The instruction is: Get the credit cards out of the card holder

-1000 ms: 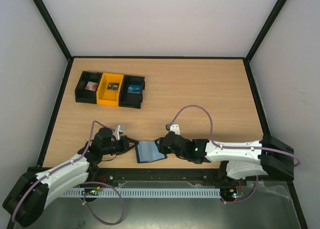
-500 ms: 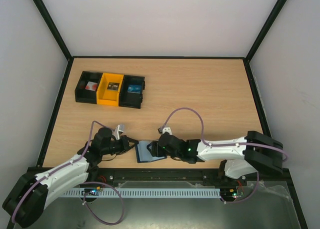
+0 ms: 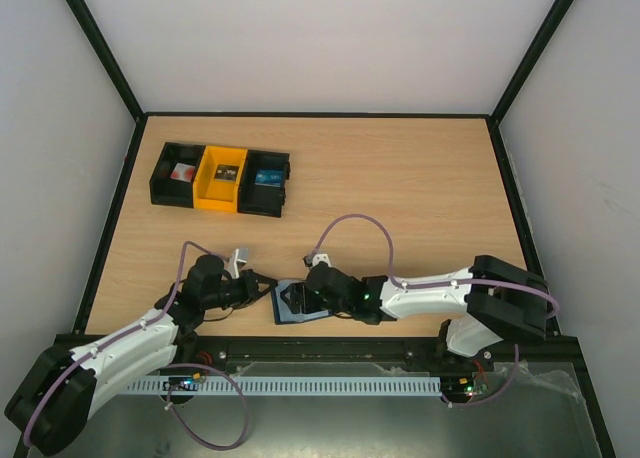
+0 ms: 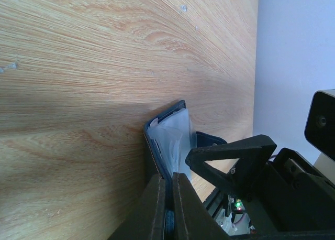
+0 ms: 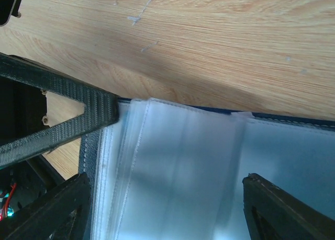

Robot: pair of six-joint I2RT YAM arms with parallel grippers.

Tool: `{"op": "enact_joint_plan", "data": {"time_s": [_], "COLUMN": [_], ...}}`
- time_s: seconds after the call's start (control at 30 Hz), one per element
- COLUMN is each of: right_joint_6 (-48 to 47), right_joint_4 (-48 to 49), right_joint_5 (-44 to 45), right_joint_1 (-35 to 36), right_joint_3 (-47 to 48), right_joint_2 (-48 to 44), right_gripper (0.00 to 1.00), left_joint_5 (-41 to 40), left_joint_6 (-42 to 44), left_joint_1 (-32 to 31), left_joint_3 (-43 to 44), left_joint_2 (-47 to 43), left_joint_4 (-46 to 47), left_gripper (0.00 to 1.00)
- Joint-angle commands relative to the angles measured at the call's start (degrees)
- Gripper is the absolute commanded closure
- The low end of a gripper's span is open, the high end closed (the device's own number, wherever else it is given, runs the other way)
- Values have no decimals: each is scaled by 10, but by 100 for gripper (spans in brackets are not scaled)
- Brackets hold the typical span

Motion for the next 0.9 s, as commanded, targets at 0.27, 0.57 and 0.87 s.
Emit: {"op": "enact_joint_plan", "data": {"time_s": [0.27, 0.57, 0.87], "right_joint_6": [-22, -18, -17], "right_joint_4": [-6, -13, -35], "right_joint_5": [-7, 16, 38], "right_joint_1": [2, 2, 2], "right_joint_3": [44, 27, 7], "right_joint_2": [63, 64, 44], "right_gripper": [31, 42, 53], "left_joint_5": [8, 8, 5], "left_joint_6": [-3, 3, 6], "left_joint_1": [-1, -1, -2], "left_joint_3": [-1, -4, -2], "left_joint_2": [7, 0, -1], "left_joint_4": [23, 4, -4], "left_gripper": [97, 97, 97]}}
